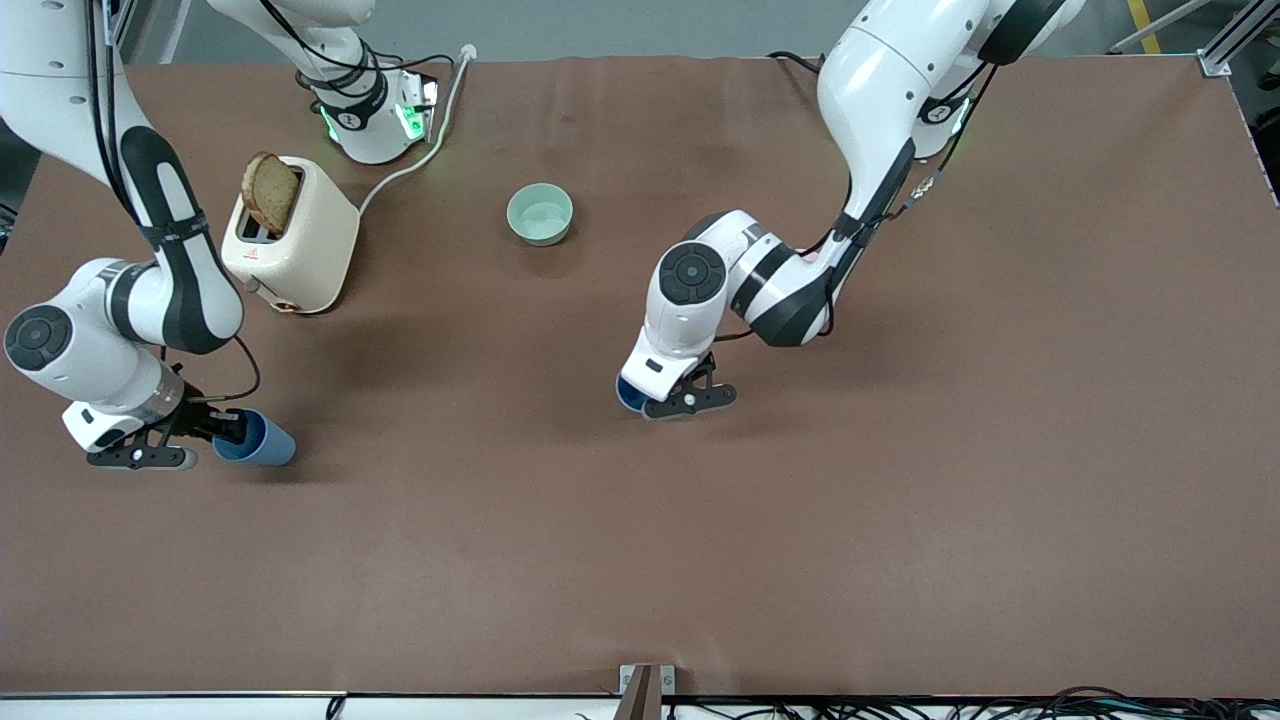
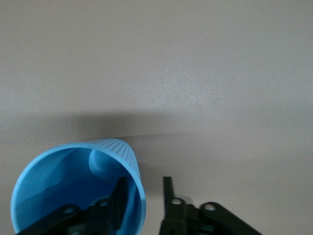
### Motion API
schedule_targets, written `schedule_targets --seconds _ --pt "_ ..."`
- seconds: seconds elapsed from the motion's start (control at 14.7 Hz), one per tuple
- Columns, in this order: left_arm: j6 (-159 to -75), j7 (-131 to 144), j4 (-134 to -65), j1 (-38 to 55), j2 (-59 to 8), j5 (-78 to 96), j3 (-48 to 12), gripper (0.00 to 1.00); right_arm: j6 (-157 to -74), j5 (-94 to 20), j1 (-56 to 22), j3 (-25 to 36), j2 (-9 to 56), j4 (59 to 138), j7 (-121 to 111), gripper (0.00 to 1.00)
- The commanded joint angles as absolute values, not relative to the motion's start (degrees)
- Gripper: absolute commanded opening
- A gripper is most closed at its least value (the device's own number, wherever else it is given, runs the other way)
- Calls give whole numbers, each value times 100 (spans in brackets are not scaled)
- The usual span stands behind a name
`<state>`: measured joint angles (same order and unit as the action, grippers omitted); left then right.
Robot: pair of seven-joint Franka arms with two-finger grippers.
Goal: Stack blue cups with both arms
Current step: 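Set the cup down with the left gripper while the right gripper lifts its cup, then carry the cup over the placed cup while the left gripper withdraws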
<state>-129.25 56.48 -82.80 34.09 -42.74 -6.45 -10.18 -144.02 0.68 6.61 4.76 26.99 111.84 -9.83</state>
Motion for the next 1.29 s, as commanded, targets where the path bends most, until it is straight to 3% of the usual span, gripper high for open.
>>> schedule_targets --seconds 0.0,0.14,0.34,0.68,0.95,1.22 --pt "-12955 5687 -8139 3410 -4324 -756 -1002 63 -14379 97 721 404 2689 11075 -967 1" --pt "-12938 5687 -8139 3393 -4272 -765 -993 98 -13680 97 677 396 2672 10664 -967 1" --pt "-12440 5652 -8130 3244 -3782 -975 -993 100 -12099 35 467 299 2663 9531 -722 1" --pt "-10894 4242 -8121 2489 -2463 -984 -985 100 -10540 -26 -691 308 2637 8254 919 1" --pt "-9671 2842 -8121 1611 -1295 -914 -1072 100 -10318 -367 -1983 299 2593 8148 2368 1" --pt "-9099 1936 -8147 1056 -599 -862 -1037 100 -10589 -835 -3030 308 2794 7753 3776 1"
